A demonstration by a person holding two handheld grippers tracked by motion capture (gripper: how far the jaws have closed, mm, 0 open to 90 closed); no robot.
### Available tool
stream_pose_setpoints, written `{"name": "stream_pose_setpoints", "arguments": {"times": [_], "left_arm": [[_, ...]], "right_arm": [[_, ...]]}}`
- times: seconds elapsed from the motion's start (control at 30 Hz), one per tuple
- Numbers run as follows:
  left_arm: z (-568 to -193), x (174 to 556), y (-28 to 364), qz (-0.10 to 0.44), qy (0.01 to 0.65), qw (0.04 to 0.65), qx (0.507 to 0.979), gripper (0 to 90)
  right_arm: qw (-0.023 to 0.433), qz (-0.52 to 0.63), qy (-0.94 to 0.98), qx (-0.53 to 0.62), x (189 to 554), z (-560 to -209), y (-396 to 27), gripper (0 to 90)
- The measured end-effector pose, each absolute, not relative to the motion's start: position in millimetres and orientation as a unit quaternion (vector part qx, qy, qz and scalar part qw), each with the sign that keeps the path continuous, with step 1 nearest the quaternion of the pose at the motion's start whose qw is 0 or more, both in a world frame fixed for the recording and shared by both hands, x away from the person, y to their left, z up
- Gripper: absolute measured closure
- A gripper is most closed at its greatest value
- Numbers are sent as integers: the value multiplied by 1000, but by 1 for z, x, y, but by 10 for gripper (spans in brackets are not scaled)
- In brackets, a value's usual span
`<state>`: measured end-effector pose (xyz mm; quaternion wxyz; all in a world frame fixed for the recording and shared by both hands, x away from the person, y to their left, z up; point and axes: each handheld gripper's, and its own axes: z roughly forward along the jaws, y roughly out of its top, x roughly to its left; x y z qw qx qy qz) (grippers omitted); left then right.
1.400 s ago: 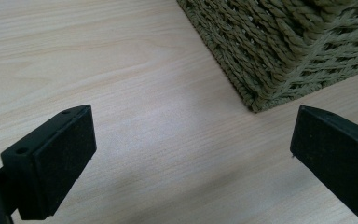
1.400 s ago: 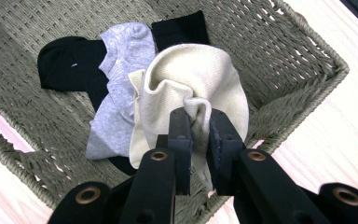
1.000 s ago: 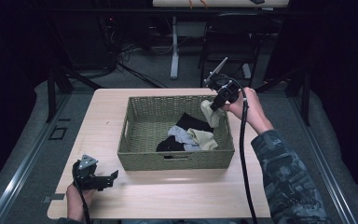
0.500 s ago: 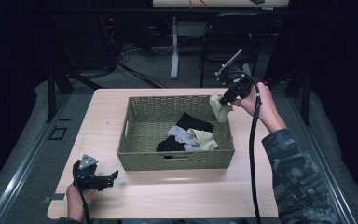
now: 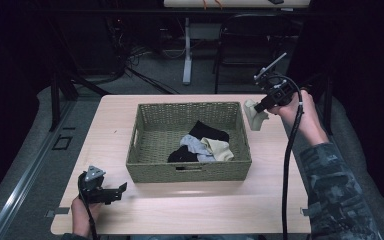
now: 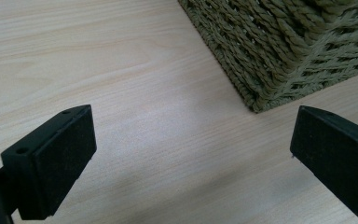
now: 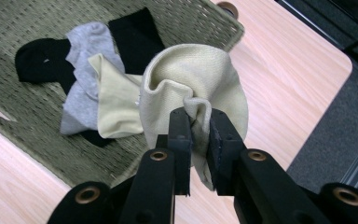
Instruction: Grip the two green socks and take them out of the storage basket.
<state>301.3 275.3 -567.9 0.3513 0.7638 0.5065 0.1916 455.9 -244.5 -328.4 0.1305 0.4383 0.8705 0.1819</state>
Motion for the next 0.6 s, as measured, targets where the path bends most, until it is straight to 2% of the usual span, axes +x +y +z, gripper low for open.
{"name": "stream_pose_setpoints", "arguments": {"times": [0.27,0.6], "left_arm": [[-568,302,274,193,507,354,762,2],[-568,301,275,193,507,353,763,2]], "right_arm": [[133,167,861,462,454,-335,-271,810],[130,155,848,489,451,-359,-292,814]]}}
